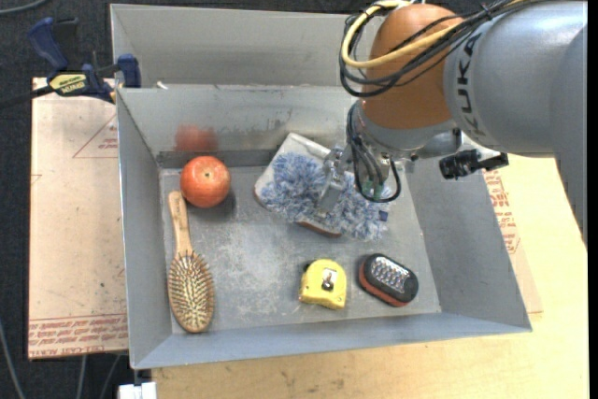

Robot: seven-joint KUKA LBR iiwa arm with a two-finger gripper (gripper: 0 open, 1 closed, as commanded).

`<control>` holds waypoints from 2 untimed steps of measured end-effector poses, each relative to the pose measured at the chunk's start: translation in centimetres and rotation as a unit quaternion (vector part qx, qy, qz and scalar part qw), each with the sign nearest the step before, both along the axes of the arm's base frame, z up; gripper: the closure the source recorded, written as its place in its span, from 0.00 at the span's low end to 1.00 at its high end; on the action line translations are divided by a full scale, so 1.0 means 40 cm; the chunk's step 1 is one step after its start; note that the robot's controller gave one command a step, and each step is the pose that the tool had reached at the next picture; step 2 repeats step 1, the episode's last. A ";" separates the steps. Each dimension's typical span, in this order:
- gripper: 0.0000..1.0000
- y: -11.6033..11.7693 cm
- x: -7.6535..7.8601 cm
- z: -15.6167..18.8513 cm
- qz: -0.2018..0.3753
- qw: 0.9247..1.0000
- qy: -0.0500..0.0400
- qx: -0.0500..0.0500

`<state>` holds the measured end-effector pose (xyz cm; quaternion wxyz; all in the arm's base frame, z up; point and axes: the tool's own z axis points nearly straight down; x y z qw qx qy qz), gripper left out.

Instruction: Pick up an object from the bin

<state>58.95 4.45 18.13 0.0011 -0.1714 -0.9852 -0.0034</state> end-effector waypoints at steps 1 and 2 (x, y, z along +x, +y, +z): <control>1.00 -0.008 -0.008 0.367 0.015 1.000 -0.003 0.000; 1.00 -0.008 -0.008 0.367 0.015 1.000 -0.003 0.000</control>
Offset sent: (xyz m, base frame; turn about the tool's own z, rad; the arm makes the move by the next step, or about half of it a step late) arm 0.0000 0.0000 0.0000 0.0000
